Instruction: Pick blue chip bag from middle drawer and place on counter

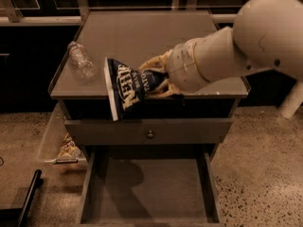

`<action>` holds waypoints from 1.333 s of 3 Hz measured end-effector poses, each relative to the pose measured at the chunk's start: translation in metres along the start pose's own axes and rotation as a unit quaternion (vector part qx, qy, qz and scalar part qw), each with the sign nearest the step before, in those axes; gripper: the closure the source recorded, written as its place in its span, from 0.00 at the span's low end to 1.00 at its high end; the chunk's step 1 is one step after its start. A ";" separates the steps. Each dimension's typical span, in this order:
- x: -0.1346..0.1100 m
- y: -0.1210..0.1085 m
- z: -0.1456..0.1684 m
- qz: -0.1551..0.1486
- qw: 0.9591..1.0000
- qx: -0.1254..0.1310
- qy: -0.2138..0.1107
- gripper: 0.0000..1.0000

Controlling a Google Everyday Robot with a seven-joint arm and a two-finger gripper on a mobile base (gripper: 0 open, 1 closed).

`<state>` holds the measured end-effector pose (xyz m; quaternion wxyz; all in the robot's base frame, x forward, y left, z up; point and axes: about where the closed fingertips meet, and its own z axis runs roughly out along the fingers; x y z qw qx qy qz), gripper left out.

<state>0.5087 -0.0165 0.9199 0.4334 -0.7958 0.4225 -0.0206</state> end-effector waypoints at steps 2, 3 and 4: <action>0.027 -0.109 0.011 -0.009 0.999 0.038 -0.033 1.00; 0.051 -0.134 0.026 0.012 0.998 0.050 -0.037 1.00; 0.084 -0.144 0.034 0.045 0.997 0.063 -0.025 1.00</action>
Offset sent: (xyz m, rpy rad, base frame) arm 0.1534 0.0265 0.0861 0.1484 -0.0525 0.0263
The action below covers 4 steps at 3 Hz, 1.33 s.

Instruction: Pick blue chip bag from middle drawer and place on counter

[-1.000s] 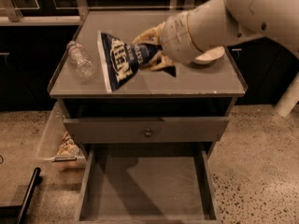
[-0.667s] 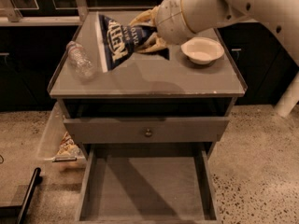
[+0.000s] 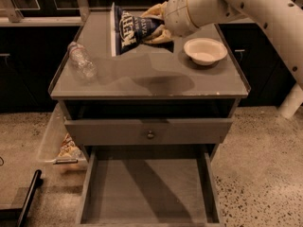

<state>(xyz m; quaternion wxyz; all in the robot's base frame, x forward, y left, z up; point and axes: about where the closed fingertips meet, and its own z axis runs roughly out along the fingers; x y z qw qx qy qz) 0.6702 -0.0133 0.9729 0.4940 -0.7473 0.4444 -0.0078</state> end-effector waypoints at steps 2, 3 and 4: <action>0.064 0.006 0.009 0.077 0.997 0.013 0.008 1.00; 0.083 0.028 0.025 0.103 0.995 -0.014 0.006 1.00; 0.091 0.054 0.036 0.112 0.993 -0.044 0.005 1.00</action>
Offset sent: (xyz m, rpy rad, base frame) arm 0.0585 -0.0631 -0.0590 0.1284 0.1591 -0.1529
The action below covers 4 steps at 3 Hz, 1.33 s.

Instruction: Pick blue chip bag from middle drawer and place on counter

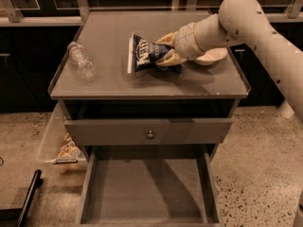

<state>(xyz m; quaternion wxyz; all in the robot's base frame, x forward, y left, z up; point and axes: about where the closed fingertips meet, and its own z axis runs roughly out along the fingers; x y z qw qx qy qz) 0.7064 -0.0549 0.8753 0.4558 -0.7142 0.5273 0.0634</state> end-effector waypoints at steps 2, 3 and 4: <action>0.000 0.000 0.000 0.000 1.000 -0.001 0.000 0.58; 0.000 0.000 0.000 0.000 1.000 -0.001 0.000 0.35; 0.000 0.000 0.000 0.000 1.000 -0.001 0.000 0.12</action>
Offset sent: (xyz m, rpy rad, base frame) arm -0.0002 0.0002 -0.0004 -0.0003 0.0009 0.0008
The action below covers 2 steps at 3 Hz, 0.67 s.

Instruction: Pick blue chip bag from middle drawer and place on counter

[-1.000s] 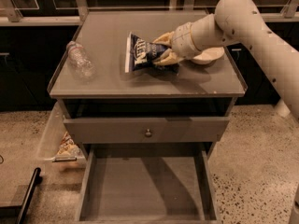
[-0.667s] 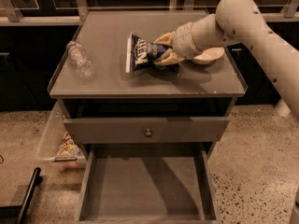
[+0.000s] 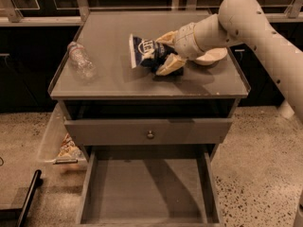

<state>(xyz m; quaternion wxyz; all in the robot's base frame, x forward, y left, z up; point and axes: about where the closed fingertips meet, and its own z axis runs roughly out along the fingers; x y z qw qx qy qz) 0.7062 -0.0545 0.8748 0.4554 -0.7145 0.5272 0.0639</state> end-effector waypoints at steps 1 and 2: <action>0.000 0.000 0.000 0.000 1.000 0.000 0.000 0.00; 0.000 0.000 0.000 0.000 1.000 0.000 0.000 0.00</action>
Offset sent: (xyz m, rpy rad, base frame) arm 0.0000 0.0000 0.0000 0.0000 0.0000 0.0001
